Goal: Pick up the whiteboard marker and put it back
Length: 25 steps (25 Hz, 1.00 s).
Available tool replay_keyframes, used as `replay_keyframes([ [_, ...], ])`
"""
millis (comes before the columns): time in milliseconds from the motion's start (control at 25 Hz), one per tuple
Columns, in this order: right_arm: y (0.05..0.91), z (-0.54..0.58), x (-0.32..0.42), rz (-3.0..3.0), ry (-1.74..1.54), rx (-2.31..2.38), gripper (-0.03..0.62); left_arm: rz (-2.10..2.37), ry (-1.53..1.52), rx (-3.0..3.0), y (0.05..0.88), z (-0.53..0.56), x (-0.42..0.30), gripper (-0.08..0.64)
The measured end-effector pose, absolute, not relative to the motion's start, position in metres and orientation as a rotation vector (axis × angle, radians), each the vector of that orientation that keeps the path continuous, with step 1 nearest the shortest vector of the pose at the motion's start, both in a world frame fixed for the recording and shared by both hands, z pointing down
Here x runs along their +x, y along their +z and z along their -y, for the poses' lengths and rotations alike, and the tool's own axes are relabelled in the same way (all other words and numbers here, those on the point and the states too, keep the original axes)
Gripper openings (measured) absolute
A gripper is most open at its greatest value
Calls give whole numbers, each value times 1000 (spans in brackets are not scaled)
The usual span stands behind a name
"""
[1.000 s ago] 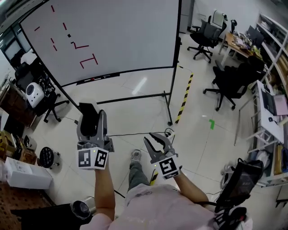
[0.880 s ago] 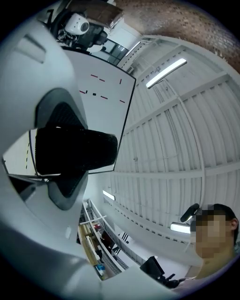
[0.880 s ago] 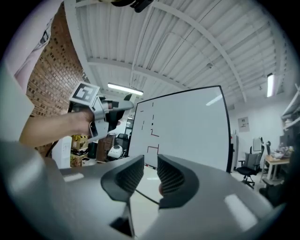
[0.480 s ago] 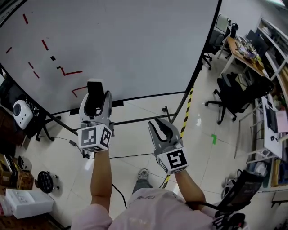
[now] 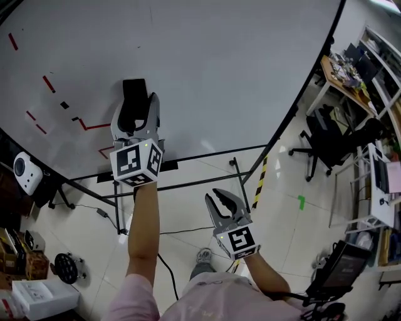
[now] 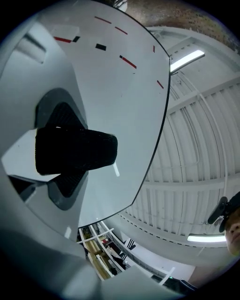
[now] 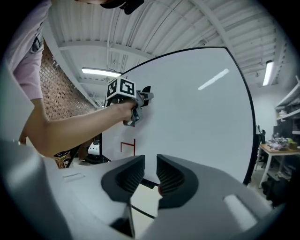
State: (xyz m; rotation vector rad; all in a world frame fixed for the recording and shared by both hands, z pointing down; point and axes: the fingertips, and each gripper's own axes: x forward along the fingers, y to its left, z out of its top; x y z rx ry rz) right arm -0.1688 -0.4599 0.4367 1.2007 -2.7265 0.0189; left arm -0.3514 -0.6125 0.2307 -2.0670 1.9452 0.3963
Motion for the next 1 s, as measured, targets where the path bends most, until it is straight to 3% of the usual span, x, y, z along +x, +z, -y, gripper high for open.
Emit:
replay_keyframes([
  [400,463,477,-177,2669,38,1192,81,-2066,282,-1932,254,658,-392,268],
  [1000,484,468,-160,2617,56,1190,81,-1984,271,-1875,263,648,-388,270],
])
